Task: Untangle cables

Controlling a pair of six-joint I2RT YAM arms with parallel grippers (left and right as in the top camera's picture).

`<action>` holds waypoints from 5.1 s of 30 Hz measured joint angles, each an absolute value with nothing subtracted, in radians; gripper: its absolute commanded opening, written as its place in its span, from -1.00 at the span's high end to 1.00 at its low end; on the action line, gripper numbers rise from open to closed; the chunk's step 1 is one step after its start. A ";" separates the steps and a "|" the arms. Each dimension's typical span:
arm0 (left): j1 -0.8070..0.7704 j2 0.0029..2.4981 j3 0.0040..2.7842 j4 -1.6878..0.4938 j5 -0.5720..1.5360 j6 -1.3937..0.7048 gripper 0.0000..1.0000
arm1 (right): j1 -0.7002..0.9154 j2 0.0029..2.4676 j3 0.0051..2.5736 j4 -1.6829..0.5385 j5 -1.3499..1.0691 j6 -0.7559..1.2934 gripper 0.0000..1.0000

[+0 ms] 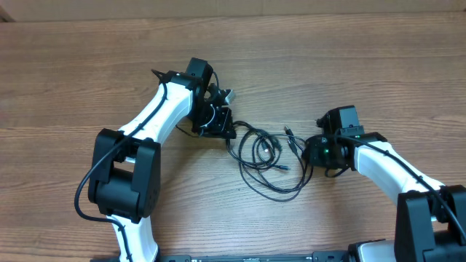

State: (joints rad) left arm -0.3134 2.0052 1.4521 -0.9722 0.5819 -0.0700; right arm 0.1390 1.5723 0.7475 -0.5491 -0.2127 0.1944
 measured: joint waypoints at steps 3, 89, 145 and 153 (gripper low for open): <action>-0.313 2.005 1.452 -0.972 0.609 -0.073 -0.41 | 0.139 1.572 0.746 -0.556 -0.226 0.209 0.11; -0.504 2.005 1.332 -0.924 0.241 -0.601 -0.35 | 0.290 1.705 1.293 -0.982 -0.302 0.035 0.92; -0.555 1.996 1.308 -0.890 0.054 -0.653 0.92 | 0.164 1.689 1.335 -1.390 0.112 0.468 0.78; -0.419 1.995 1.302 -0.970 -0.019 -0.652 0.91 | 0.028 1.689 1.335 -1.394 0.160 0.467 0.76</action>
State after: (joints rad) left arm -0.4191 1.9953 1.3022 -0.9699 -0.0185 -0.6518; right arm 0.0277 1.6890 1.3350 -1.3937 0.1604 0.4675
